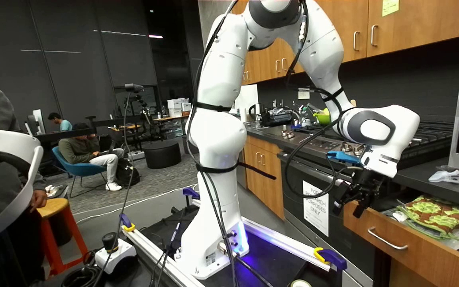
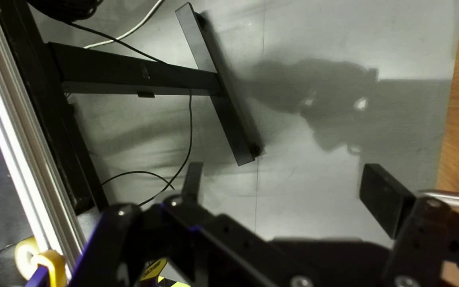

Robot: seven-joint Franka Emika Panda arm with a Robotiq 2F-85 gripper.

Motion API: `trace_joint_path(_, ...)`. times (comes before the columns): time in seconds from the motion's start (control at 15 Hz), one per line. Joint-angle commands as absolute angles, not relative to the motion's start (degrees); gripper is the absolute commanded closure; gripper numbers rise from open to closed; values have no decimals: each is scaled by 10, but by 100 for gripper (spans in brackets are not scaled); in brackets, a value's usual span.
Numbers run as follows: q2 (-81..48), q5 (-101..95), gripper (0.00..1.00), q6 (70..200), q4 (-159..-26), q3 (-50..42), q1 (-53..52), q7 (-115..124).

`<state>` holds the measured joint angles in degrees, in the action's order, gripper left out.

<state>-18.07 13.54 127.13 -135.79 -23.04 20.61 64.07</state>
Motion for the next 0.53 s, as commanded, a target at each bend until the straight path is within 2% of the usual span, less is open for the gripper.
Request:
trace_joint_path(0.0,-198,165,0,1278,-1342,-224,209,620)
trace_joint_path(0.47,-243,161,0,1284,-1331,-230,208,622)
